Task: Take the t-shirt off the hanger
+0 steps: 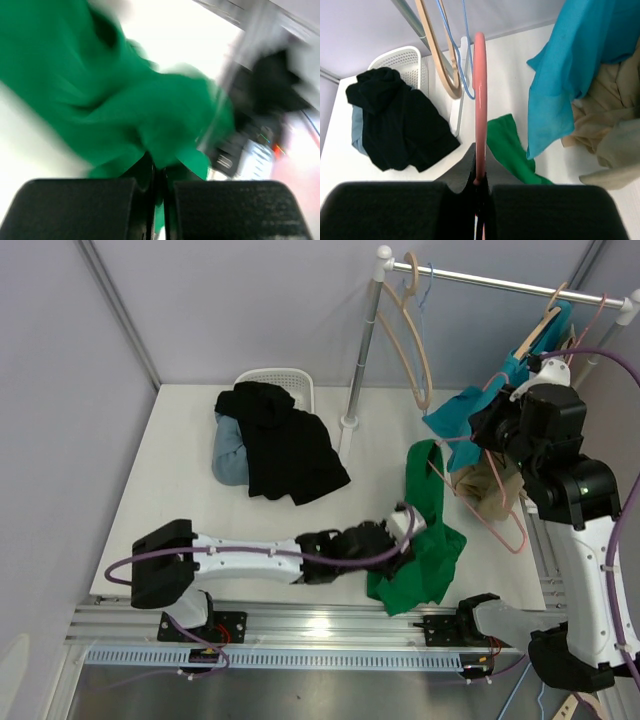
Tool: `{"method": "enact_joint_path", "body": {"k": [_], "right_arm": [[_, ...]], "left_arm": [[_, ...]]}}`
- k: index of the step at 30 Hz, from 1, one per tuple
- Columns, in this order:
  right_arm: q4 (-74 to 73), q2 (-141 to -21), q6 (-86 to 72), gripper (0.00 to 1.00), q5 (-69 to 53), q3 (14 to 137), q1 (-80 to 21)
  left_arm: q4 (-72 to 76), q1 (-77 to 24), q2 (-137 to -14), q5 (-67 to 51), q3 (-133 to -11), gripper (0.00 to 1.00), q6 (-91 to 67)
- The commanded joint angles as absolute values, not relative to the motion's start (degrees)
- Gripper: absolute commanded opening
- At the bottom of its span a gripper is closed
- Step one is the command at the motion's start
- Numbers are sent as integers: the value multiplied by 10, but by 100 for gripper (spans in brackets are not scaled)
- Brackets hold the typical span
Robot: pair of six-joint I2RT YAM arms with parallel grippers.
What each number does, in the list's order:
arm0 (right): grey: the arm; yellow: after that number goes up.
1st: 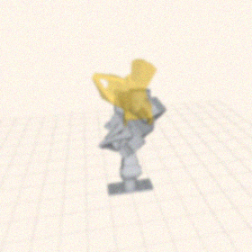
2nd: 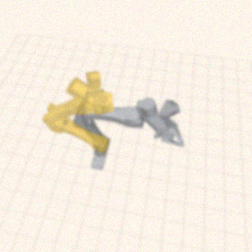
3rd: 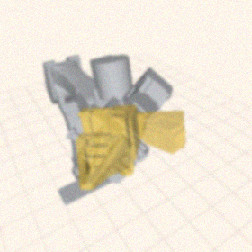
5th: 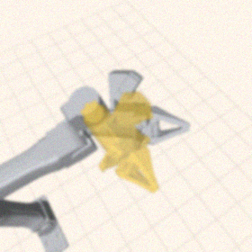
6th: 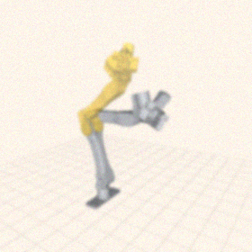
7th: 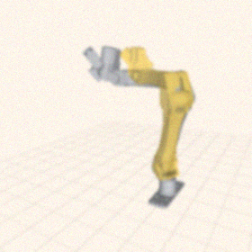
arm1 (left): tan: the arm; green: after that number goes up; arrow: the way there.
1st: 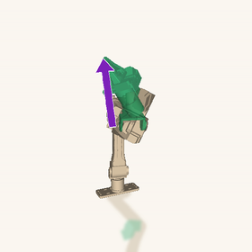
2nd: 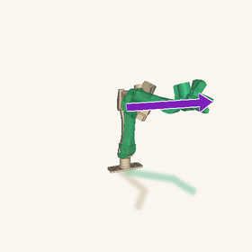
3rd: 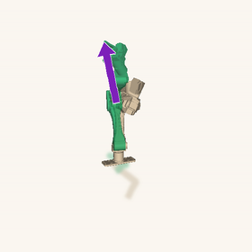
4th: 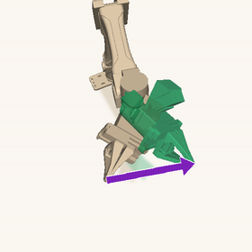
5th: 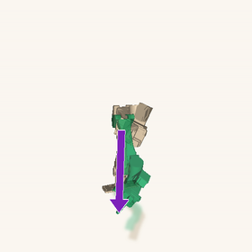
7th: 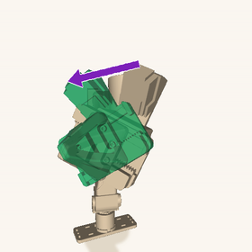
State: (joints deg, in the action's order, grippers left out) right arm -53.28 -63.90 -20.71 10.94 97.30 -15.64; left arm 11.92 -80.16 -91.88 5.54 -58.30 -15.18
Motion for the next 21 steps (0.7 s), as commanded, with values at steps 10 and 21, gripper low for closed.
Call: {"method": "enact_joint_path", "body": {"k": [10,21], "right_arm": [[-534,-558,-181,0,118,978,-155],[-366,-661,-171,0,158,1005,-155]], "left_arm": [[-82,-642,-833,162,-736,1,-222],[-232,-421,-718,134,-935,0,-160]]}}
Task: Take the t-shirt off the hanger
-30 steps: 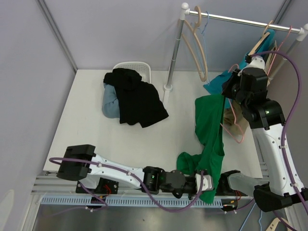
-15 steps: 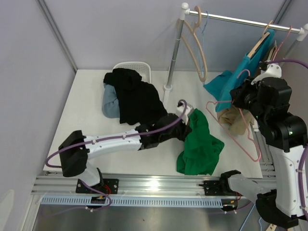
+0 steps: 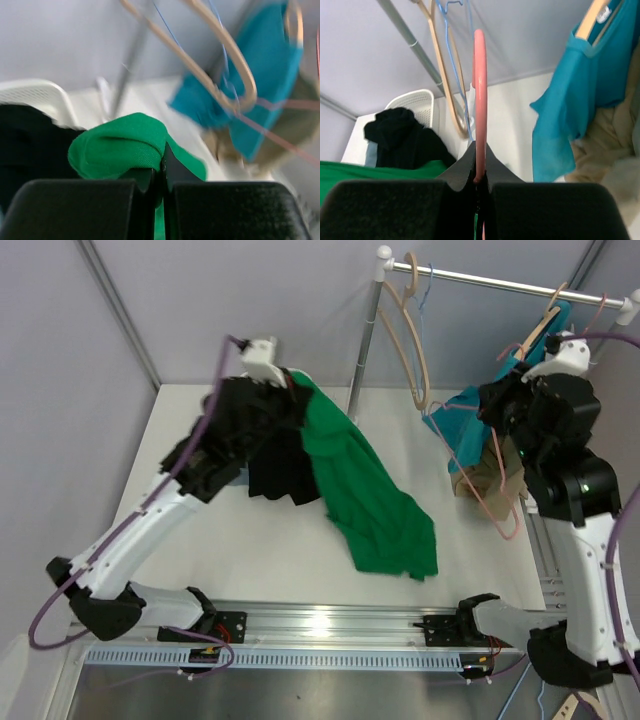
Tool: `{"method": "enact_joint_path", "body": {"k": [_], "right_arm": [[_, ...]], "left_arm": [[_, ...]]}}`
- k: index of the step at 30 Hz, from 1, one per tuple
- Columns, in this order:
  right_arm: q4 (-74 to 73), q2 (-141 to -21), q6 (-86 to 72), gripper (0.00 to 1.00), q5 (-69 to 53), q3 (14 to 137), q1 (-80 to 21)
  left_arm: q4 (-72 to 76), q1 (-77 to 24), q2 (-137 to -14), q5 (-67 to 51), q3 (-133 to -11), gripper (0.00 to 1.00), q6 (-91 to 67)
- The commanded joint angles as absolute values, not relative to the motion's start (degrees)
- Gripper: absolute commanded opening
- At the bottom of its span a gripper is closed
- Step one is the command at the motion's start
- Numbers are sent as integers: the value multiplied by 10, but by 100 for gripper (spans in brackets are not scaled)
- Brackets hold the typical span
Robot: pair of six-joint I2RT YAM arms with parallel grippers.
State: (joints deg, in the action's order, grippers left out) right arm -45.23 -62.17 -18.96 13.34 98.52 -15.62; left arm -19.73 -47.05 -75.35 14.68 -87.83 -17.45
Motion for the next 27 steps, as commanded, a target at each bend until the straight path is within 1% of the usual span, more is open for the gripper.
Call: {"method": "enact_joint_path", "body": {"k": [1,2,6,8,9,11,12,13,14,15,16,17,18,19,20,24,25,27], "right_arm": [[-356,-674,-166,0,161,1014,-155],[-347,-688,-162,0,163,1022,-155],[-302,-764,-147,0,164,1067,-150],[-287,-805,-140,0,160,1092,-149],[-266,-817,-136,0,159,1097,-148],[-246,-849,-126,0,155,1114,-144],[-224,-859,-120,0,152,1119,-142],[-213,-868,-111,0,148,1124,-139],[-197,-888,-107,0,143,1142,-135],[-193,-901,-104,0,139,1154,-129],[-192,-914,-98,0,128,1169,-119],[-188,-938,-96,0,124,1199,-113],[-186,-951,-93,0,120,1212,-110],[-184,-961,-91,0,119,1223,-103],[-169,-979,-84,0,119,1236,-99],[-146,-1020,-83,0,104,1272,-83],[-149,-1030,-82,0,99,1283,-80],[-156,-1055,-77,0,97,1312,-77]], "left_arm": [[-237,-410,-719,134,-943,1,-156],[-230,-398,-722,138,-966,1,-145],[-150,-348,-740,146,-980,1,-117],[-120,-332,-773,128,-998,1,-105],[-90,-320,-788,121,-1028,1,-98],[-67,-310,-849,104,-1059,1,-78],[-55,-302,-870,85,-1115,1,-68],[-30,-299,-894,79,-1137,1,-58],[-23,-295,-945,71,-1163,1,-39],[-19,-287,-974,50,-1257,1,-31],[-13,-283,-1031,41,-1287,1,-17],[-8,-277,-1057,34,-1351,1,-10],[-4,-265,-1080,32,-1373,1,-4],[30,-258,-1099,31,-1405,1,-2],[46,-247,-1126,33,-1418,1,-1],[75,-166,-1152,38,-1404,1,-57],[76,-153,-1153,33,-1386,1,-98],[87,-121,-1144,13,-1341,1,-132]]}}
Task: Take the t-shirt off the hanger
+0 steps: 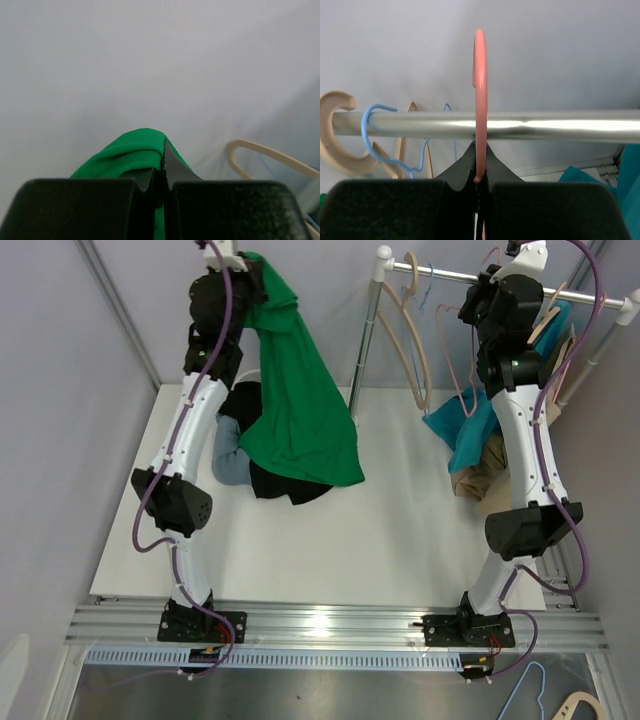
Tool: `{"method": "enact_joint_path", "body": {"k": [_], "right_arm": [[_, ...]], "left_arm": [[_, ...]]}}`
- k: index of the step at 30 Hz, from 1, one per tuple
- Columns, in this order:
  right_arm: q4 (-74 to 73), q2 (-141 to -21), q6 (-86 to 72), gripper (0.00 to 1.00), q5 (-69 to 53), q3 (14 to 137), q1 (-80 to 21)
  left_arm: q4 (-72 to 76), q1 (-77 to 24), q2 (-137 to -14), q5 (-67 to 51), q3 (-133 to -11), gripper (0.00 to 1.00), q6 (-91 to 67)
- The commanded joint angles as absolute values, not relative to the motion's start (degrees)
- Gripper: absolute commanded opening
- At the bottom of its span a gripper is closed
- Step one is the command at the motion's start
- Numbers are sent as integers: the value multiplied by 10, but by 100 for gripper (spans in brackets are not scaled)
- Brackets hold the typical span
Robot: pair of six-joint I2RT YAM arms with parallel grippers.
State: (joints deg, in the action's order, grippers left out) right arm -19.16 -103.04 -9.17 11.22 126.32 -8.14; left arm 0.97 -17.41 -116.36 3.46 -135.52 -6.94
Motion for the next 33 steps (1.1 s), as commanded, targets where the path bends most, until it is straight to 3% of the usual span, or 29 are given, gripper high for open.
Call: {"method": "enact_joint_path", "body": {"k": [1,5,9,17,22,25,27,28,30,33], "right_arm": [[-155,-1060,-78,0,94,1317,-76],[-160,-1088,-91,0,68,1352,-69],[-154,-1111,-101,0,6,1370,-46],[-127,-1124,-132,0,-62,1372,-30],[-131,-1111,-142,0,-87,1344,-37],[-128,-1096,-133,0,-88,1316,-49],[-129,-1091,-118,0,-73,1307,-67],[-136,-1090,-115,0,-65,1301,-71],[-133,-1080,-109,0,-51,1285,-85],[-118,-1072,-110,0,-45,1247,-97]], "left_arm": [[96,-116,-1137,10,-1300,1,-146],[108,-113,-1105,78,-1206,1,-146],[-117,-113,-1102,123,-1209,1,-239],[-243,-110,-1128,57,-1063,1,-390],[-192,-101,-1113,-20,-938,1,-437],[-134,-84,-1109,-89,-891,19,-468],[-120,-75,-1110,-102,-863,51,-489],[-111,-73,-1109,-112,-855,73,-490],[-100,-72,-1104,-113,-838,97,-486],[-103,-72,-1093,-105,-831,100,-474]]}}
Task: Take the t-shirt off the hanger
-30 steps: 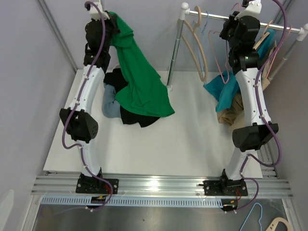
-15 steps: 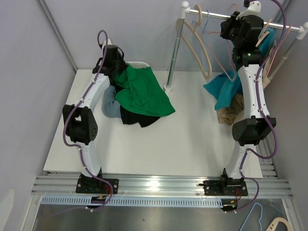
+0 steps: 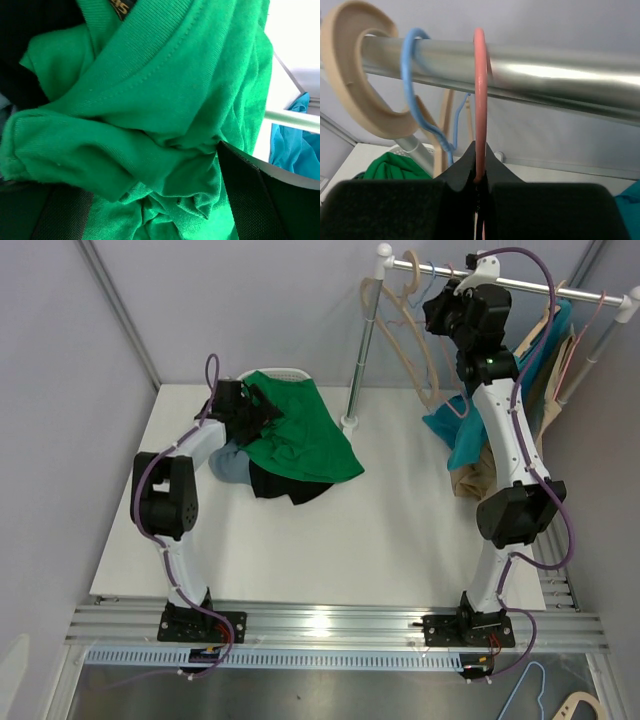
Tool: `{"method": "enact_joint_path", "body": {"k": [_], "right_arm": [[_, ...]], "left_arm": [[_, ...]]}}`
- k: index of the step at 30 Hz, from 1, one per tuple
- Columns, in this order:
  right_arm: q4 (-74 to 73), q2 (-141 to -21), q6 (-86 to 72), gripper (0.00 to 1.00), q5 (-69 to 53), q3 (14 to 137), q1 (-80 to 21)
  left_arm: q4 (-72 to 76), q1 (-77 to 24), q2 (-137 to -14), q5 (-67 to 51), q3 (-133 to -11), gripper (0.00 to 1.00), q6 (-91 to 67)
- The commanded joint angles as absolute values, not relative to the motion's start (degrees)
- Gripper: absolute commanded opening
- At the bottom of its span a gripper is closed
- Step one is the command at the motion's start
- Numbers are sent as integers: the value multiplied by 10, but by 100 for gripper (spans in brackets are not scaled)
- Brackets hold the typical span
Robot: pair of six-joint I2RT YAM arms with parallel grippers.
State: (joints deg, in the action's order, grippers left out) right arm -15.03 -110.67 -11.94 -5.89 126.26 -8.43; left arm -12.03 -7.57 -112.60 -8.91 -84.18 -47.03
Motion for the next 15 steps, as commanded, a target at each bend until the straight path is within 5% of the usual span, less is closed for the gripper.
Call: {"method": "enact_joint_path", "body": {"k": [1,12,15], "right_arm": [[-119,-1072,-110,0,-45,1243,-98],[-152,-1036,-94,55,22,1246,-94],[-184,-1009,-98,57,53,1245,-88]], "left_arm": [[-105,-72,-1077,-97,-829,100,-468],[-131,-112,-917,39,-856,99,-375],[-147,-129,-893,66,-876,99,-352]]}}
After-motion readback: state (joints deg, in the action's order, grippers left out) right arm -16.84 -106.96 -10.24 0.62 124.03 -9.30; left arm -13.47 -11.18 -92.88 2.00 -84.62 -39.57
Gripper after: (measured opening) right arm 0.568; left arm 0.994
